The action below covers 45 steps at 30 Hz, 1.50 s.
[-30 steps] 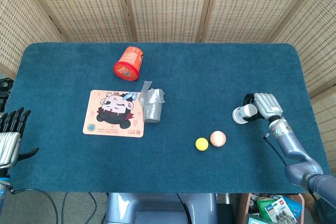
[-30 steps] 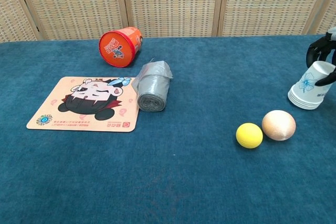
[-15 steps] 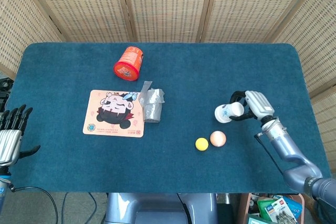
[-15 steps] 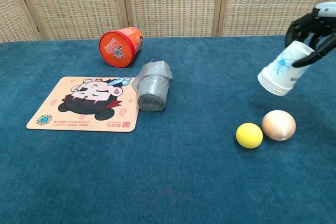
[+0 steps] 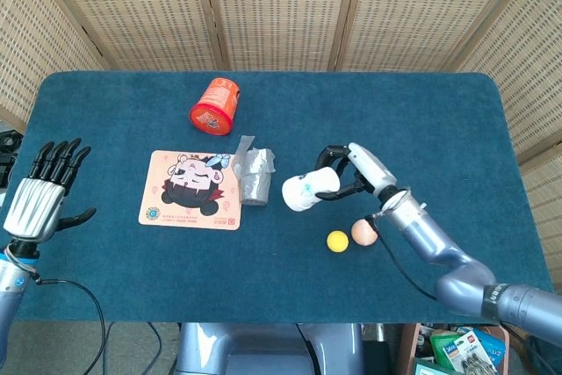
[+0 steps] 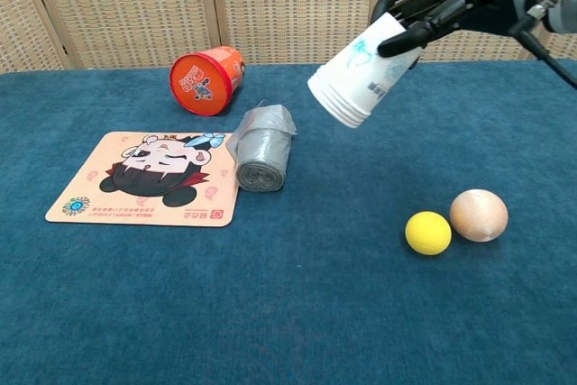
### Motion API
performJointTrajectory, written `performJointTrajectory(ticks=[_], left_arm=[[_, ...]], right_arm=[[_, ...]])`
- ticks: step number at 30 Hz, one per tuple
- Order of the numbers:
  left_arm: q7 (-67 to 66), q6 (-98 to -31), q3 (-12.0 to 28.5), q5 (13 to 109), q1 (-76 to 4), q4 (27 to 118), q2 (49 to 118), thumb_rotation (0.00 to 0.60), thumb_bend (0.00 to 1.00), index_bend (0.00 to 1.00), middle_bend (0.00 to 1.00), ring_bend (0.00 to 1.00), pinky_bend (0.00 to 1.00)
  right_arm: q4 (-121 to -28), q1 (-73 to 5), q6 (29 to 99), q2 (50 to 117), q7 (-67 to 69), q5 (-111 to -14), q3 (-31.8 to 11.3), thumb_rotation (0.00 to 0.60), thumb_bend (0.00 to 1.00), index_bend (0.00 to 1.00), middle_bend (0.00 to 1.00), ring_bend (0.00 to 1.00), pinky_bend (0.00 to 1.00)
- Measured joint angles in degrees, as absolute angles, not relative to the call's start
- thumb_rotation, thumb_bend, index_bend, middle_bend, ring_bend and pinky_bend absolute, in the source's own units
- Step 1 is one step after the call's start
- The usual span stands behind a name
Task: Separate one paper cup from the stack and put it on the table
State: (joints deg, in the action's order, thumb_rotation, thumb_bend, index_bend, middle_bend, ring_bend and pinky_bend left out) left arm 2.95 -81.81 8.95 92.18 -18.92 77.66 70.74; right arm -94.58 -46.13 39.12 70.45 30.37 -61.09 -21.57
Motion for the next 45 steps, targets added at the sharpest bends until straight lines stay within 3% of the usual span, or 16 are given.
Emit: performJointTrajectory(ticks=[10,19,28,36,45], left_arm=[[3.38,-80.22,10.98,96.25,-26.4,78.31,73.08,0.6,0.13,0.0,0.0,0.0,0.0],[6.85,-80.92,11.34,99.48,-32.32,73.06,82.06,0.6,0.13,0.01,0.0,0.0,0.0],[8.23,-83.21,11.78,101.01,-37.82,64.72,93.09,0.6,0.13,0.2,0.0,0.0,0.0],[6.88,-82.64,12.17,100.42,-41.75,61.83,97.66,0.6,0.14,0.27,0.0,0.0,0.0],[5.51,-83.97,12.02,99.29,-42.9,59.17,100.3,0.6,0.3,0.32,0.0,0.0,0.0]], right_arm=[[-95.43,-52.73,39.34,79.56,27.92,-38.67,-23.91,0.6,0.42,0.56,0.61,0.43,0.55],[-96.02,-56.13,39.1,81.65,27.87,-22.47,-27.03,0.6,0.43,0.56,0.61,0.44,0.55],[-96.91,-55.81,36.63,80.16,27.59,-19.9,-28.13,0.6,0.44,0.56,0.61,0.44,0.55],[-97.16,-54.8,35.48,79.55,27.86,-20.17,-28.44,0.6,0.44,0.56,0.61,0.44,0.55],[-96.73,-53.84,34.83,79.11,28.06,-20.65,-28.36,0.6,0.44,0.56,0.61,0.44,0.55]])
